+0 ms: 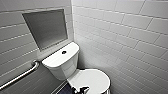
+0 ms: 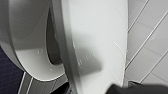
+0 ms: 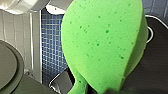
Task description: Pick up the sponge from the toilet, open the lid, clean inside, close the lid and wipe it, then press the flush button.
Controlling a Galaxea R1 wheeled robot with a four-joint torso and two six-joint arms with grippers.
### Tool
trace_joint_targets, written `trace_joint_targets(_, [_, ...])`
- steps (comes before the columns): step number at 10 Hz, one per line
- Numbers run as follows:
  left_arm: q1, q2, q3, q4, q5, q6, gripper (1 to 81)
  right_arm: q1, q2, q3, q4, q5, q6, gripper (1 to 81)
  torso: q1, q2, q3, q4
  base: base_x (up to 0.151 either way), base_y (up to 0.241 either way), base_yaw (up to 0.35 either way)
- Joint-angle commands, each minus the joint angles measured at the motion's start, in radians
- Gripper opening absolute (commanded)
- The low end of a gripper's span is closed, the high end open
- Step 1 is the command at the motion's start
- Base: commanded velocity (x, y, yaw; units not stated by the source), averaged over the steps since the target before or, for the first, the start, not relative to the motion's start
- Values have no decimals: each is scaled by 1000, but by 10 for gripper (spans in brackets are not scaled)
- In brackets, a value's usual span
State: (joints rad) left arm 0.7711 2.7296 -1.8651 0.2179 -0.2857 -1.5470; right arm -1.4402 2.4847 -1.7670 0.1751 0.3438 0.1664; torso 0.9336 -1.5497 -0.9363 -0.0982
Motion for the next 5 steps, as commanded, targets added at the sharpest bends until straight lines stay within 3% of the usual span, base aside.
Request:
trace_joint_targets(1, [-217, 1, 59, 32, -239, -24, 811, 23, -27, 20, -9, -55, 4, 10, 0, 0, 0, 0, 0, 0, 0])
trace_joint_targets(4, [-221, -48, 129, 32, -277, -30, 811, 23, -24, 17, -10, -55, 4, 10, 0, 0, 0, 0, 0, 0, 0])
trace_joint_targets(5, [-221, -63, 158, 32, -279, -31, 811, 23, -21, 14, -11, -55, 4, 10, 0, 0, 32, 0, 0, 0, 0])
